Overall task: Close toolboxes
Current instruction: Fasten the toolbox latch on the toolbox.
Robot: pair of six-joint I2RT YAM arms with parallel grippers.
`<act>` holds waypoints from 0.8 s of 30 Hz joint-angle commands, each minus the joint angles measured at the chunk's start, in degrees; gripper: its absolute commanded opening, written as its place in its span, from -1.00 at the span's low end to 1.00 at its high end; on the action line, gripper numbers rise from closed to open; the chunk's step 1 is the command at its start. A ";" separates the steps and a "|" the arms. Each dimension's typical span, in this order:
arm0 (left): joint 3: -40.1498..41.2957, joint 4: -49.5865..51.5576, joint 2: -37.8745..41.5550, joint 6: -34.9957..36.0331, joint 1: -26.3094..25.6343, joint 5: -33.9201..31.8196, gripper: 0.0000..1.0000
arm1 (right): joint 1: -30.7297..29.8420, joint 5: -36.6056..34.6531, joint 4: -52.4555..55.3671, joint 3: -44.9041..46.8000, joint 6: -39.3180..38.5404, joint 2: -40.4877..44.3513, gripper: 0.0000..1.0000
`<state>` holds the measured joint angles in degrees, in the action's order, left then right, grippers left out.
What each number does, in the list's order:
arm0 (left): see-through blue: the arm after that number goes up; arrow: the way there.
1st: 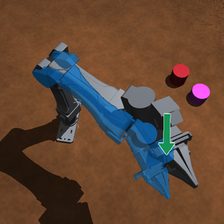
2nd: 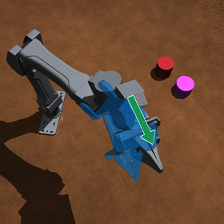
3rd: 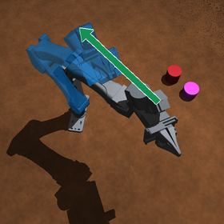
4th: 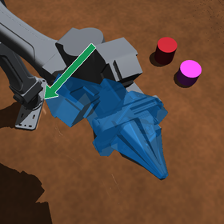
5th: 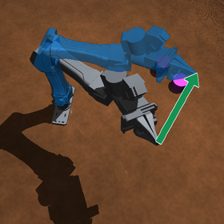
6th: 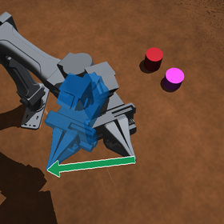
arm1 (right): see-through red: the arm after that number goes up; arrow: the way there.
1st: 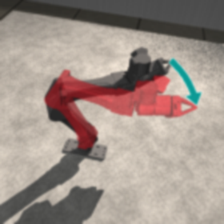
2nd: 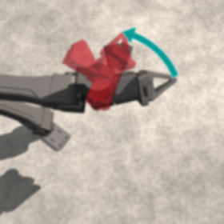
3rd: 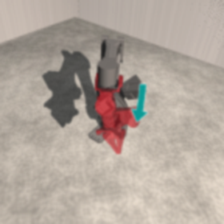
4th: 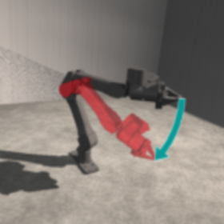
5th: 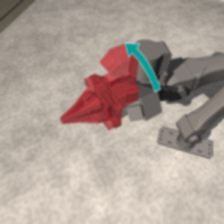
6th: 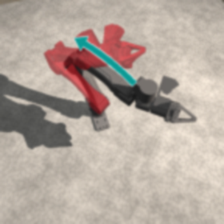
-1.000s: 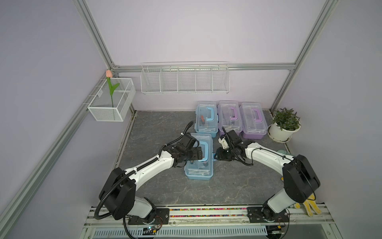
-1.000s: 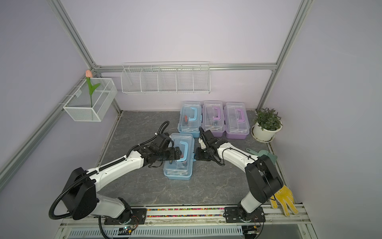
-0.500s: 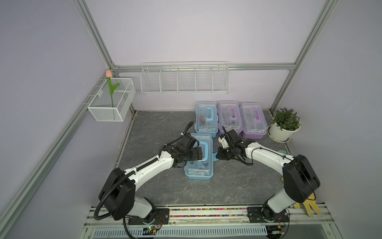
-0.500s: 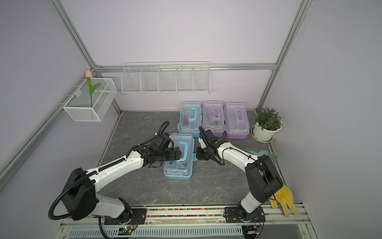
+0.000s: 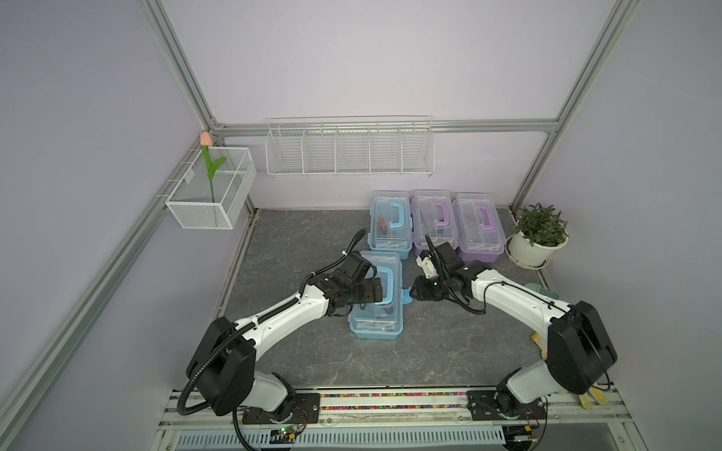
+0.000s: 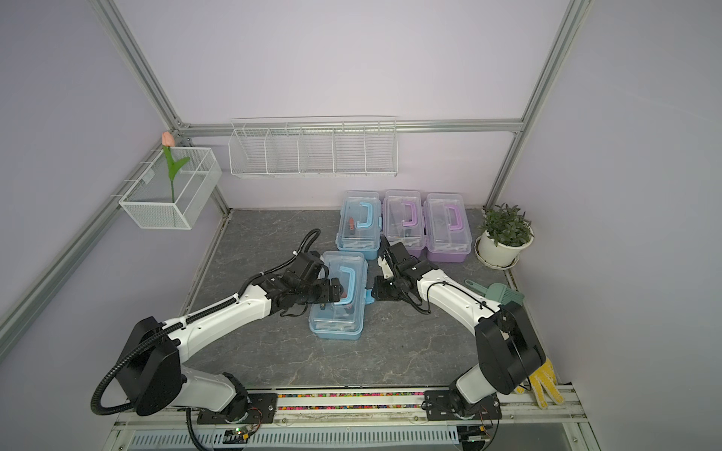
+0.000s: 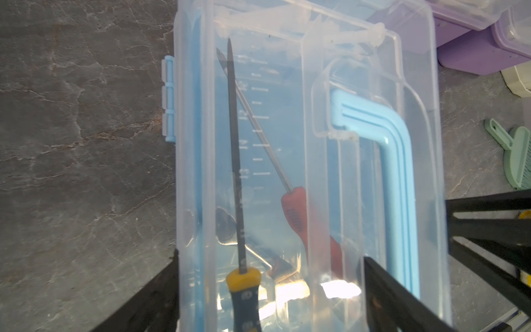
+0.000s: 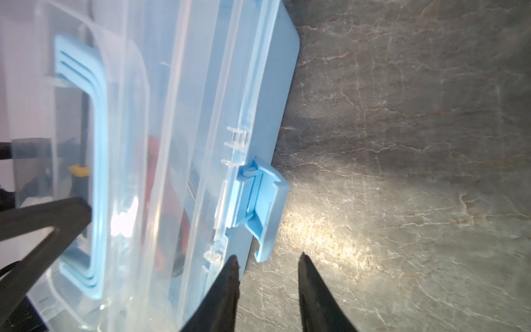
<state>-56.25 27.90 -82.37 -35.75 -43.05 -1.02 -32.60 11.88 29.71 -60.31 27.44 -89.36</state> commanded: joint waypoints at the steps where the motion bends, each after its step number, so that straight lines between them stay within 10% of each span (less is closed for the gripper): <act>1: 0.42 3.63 0.19 0.59 -0.37 -0.13 0.86 | 0.36 1.08 -2.20 -1.38 0.30 -3.10 -0.24; 24: 0.70 3.65 0.48 0.66 -0.37 -0.65 0.86 | 0.35 0.29 0.54 -2.26 -0.89 -0.79 -0.72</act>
<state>-56.25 27.97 -82.30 -35.73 -43.05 -1.04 -32.23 11.55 29.23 -61.56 27.86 -93.51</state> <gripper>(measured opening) 0.931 0.148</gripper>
